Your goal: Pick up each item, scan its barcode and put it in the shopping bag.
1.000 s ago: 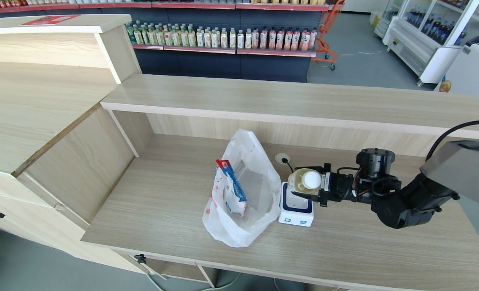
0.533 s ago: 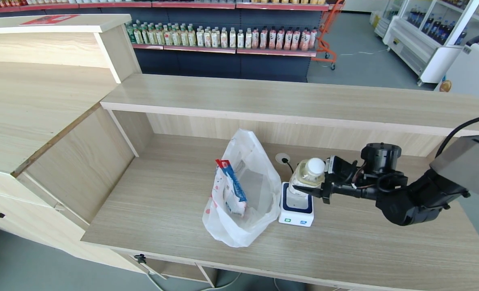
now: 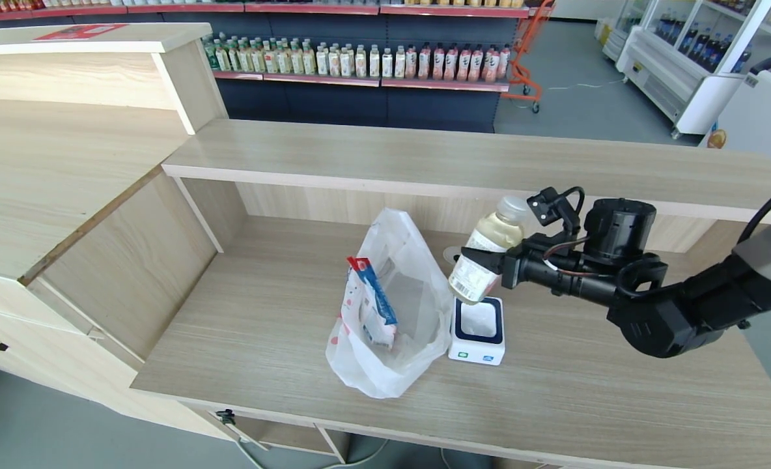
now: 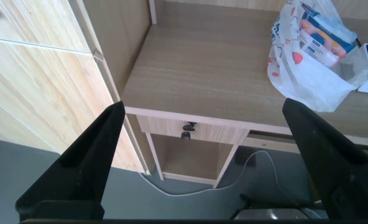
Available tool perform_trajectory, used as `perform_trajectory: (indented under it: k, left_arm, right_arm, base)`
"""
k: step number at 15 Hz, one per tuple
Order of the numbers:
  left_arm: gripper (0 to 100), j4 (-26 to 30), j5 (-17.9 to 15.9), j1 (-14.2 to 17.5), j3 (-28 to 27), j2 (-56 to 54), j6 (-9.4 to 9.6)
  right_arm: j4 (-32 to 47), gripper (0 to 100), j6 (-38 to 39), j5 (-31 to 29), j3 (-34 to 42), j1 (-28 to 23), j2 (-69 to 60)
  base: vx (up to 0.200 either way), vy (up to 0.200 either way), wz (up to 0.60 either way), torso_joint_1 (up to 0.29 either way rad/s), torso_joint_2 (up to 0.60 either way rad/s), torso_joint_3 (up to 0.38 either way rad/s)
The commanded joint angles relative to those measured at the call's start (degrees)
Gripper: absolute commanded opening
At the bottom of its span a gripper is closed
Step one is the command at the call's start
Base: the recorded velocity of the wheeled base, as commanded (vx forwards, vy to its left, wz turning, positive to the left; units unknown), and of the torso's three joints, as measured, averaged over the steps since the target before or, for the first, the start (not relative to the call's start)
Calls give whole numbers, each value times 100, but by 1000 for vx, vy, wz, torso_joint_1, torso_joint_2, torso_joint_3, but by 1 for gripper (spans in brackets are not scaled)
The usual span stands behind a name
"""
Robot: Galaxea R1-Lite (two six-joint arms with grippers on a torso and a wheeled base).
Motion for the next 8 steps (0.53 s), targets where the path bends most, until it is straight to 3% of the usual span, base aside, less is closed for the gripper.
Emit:
perform_trajectory:
  k: [1, 8]
  left_arm:
    - [100, -1, 0, 0, 1, -2, -2]
    - [100, -1, 0, 0, 1, -2, -2]
  right_arm:
    - [-22, 0, 93, -102, -250, 169, 387]
    - [-39, 0, 207, -199, -1454, 555, 1846]
  base:
    - [0, 0, 0, 0, 0, 0]
    - [0, 0, 0, 0, 0, 0]
